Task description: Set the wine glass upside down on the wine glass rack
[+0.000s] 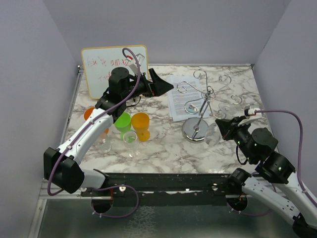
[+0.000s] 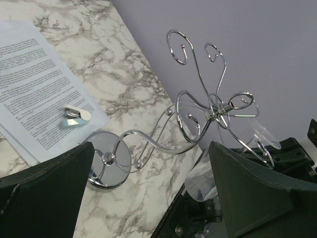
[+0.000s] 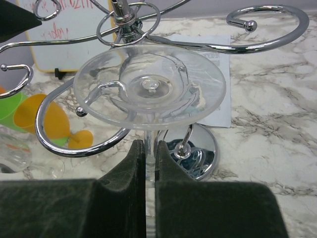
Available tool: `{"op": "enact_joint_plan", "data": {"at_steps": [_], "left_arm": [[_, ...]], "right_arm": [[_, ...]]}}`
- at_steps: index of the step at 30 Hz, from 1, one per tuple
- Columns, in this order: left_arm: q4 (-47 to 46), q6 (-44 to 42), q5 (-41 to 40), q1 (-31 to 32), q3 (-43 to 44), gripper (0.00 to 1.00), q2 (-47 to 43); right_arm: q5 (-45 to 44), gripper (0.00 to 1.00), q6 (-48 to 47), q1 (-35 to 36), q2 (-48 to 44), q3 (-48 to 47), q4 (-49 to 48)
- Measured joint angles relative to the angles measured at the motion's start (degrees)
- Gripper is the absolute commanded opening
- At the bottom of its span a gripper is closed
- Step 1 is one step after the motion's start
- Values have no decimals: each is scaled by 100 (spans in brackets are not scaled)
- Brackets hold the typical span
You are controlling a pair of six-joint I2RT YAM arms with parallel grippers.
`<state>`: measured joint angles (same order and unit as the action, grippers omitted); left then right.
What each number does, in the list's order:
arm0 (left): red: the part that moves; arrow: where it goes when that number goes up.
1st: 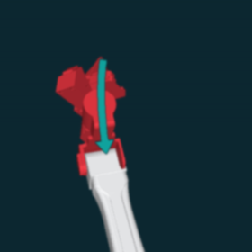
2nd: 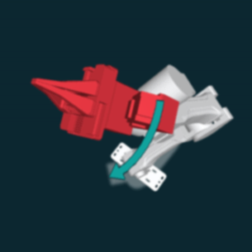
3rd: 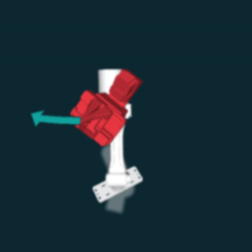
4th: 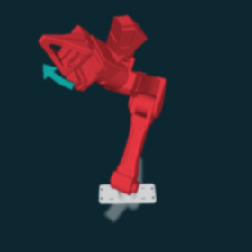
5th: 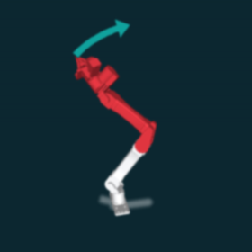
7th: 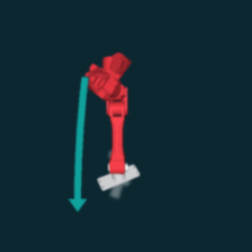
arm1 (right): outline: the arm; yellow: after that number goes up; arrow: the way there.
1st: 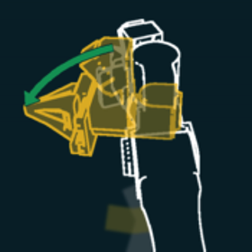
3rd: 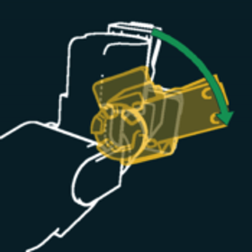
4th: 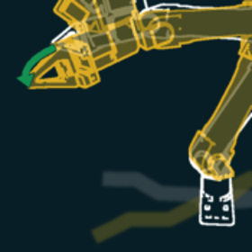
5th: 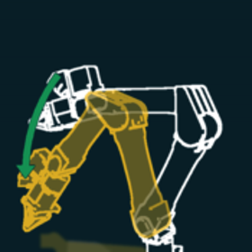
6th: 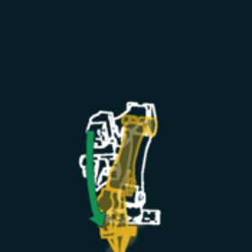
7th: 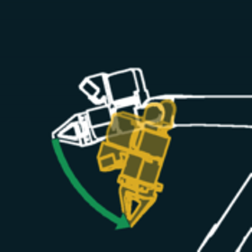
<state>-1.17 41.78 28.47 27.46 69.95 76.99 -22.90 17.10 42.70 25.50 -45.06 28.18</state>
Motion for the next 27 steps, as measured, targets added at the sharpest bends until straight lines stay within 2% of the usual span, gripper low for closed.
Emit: {"op": "enact_joint_plan", "data": {"at_steps": [17, 27], "left_arm": [[-136, 186, 118, 0, 0, 99, 0], [-249, 297, 223, 0, -13, 99, 0]], "right_arm": [[584, 0, 190, 0, -46, 304, -671], [647, 1, -398, 0, -4, 796, -1224]]}}
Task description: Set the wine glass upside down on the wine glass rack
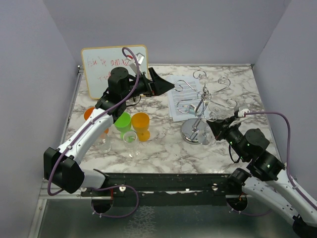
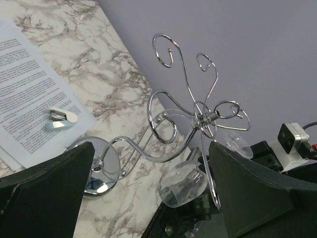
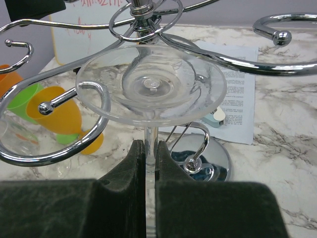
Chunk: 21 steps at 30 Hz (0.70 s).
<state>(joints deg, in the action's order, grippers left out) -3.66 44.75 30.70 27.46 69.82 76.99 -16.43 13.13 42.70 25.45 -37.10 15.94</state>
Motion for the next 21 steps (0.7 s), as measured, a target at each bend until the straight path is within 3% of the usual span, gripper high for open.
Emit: {"op": "enact_joint_plan", "data": {"at_steps": [7, 21], "left_arm": [[-13, 31, 0, 0, -24, 99, 2], [-74, 74, 2, 0, -52, 99, 24]], "right_arm": [[404, 1, -83, 0, 17, 94, -284], [522, 0, -192, 0, -1012, 452, -431]]}}
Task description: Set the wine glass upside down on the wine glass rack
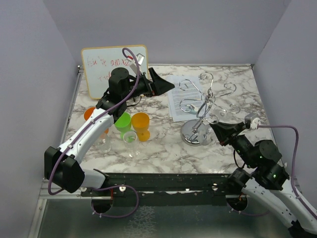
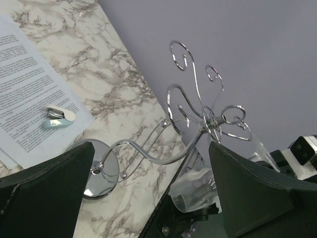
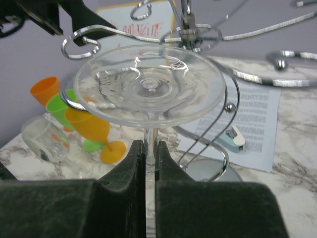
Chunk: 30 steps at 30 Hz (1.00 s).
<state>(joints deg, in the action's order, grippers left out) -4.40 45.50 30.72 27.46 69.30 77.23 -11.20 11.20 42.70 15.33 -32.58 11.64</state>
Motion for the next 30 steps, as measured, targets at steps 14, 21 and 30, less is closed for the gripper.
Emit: {"op": "enact_joint_plan", "data": {"at_steps": [14, 21, 30], "left_arm": [[-26, 59, 2, 0, -42, 99, 26], [-28, 61, 2, 0, -59, 99, 26], [-22, 61, 2, 0, -81, 99, 26]], "right_arm": [[57, 0, -133, 0, 105, 0, -317], [356, 1, -251, 0, 638, 0, -590], [1019, 1, -306, 0, 914, 0, -868]]}}
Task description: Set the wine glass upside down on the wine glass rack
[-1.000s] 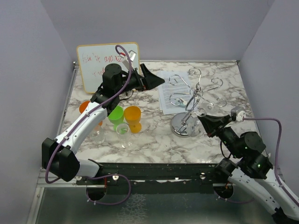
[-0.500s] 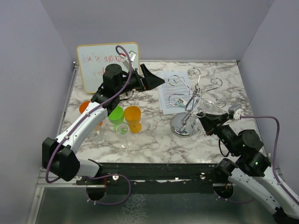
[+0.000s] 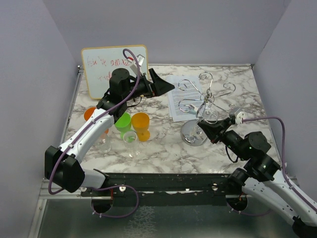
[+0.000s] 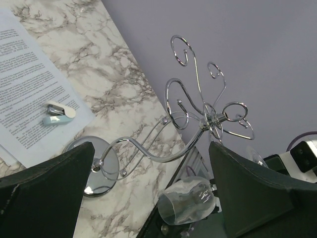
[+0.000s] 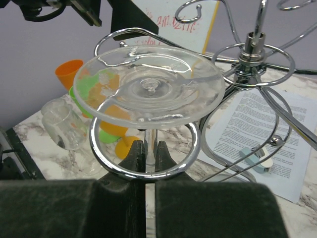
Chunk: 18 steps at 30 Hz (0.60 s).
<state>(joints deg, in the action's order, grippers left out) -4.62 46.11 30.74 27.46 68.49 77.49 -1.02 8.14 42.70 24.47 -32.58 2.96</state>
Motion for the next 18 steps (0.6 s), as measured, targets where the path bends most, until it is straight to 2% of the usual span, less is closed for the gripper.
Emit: {"op": "enact_joint_plan", "data": {"at_steps": [9, 18], "left_arm": [[-2, 0, 0, 0, 0, 99, 0], [0, 0, 0, 0, 0, 99, 0]], "right_arm": [[470, 1, 9, 0, -411, 0, 28], [168, 1, 129, 0, -780, -7, 442]]}}
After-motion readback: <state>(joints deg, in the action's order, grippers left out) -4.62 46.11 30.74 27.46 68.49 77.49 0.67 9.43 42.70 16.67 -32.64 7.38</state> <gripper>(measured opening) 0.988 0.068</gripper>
